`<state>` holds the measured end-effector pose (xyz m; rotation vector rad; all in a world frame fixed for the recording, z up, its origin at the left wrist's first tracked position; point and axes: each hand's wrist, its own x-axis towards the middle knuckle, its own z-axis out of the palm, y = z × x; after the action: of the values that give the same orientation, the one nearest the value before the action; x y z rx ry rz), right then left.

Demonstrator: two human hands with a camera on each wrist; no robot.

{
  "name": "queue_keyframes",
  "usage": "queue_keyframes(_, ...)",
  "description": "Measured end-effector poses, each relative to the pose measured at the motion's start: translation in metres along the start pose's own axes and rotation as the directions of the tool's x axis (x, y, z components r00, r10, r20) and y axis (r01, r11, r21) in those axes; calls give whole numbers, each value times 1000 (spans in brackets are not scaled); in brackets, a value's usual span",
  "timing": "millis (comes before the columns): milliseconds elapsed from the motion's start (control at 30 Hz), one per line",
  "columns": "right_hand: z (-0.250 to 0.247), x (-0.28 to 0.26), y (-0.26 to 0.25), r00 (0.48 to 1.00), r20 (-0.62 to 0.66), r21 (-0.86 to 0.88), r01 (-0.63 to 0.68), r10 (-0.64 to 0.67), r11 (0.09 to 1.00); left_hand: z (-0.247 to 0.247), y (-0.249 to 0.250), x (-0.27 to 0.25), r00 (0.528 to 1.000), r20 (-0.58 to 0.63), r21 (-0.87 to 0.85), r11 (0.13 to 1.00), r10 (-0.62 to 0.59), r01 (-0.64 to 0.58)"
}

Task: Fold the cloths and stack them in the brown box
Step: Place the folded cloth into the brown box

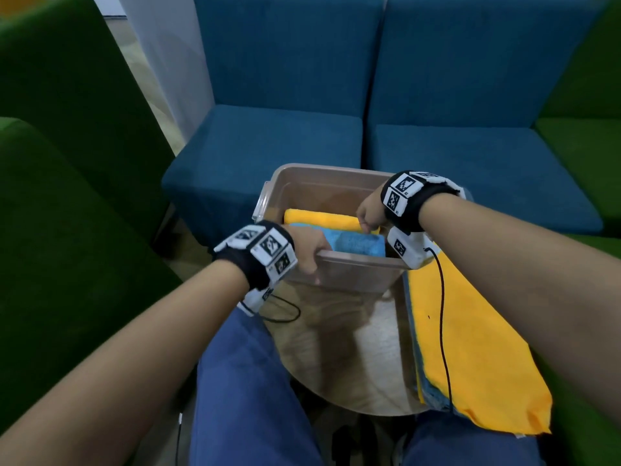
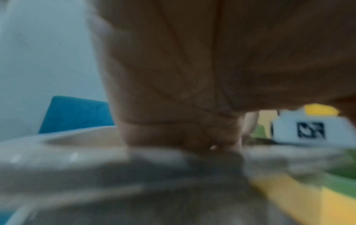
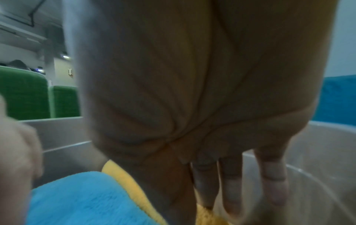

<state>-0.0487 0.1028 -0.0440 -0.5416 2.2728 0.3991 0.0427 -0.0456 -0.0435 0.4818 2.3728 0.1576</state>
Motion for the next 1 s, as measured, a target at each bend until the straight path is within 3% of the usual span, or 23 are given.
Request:
queue_keyframes(100, -3, -10, 5, 999, -43, 48, 21, -19, 999, 14, -1, 3, 981, -193, 77, 997, -7, 22)
queue_keyframes(233, -3, -13, 12, 993, -109, 70, 53, -45, 996, 14, -2, 7, 959, -280, 141, 986, -41, 83)
queue_keyframes(500, -16, -33, 31, 953, -303, 180, 79, -21, 981, -8, -20, 41, 877, -464, 114, 973, -126, 200)
queue_keyframes(600, -12, -33, 33, 941, -337, 215, 118, -39, 969, -19, -29, 55, 851, -503, 89, 970, -151, 225)
queue_keyframes(767, 0, -25, 34, 927, -374, 282, 136, -21, 950, -29, -38, 65, 846, -504, 66, 969, -172, 236)
queue_keyframes(900, 11, -11, 34, 869, -493, 254, 95, 44, 963, -33, -37, 69, 843, -516, 70, 973, -154, 221)
queue_keyframes(1000, 14, -9, 29, 845, -527, 284, 72, 93, 956, -29, -36, 71, 809, -562, 58, 967, -173, 247)
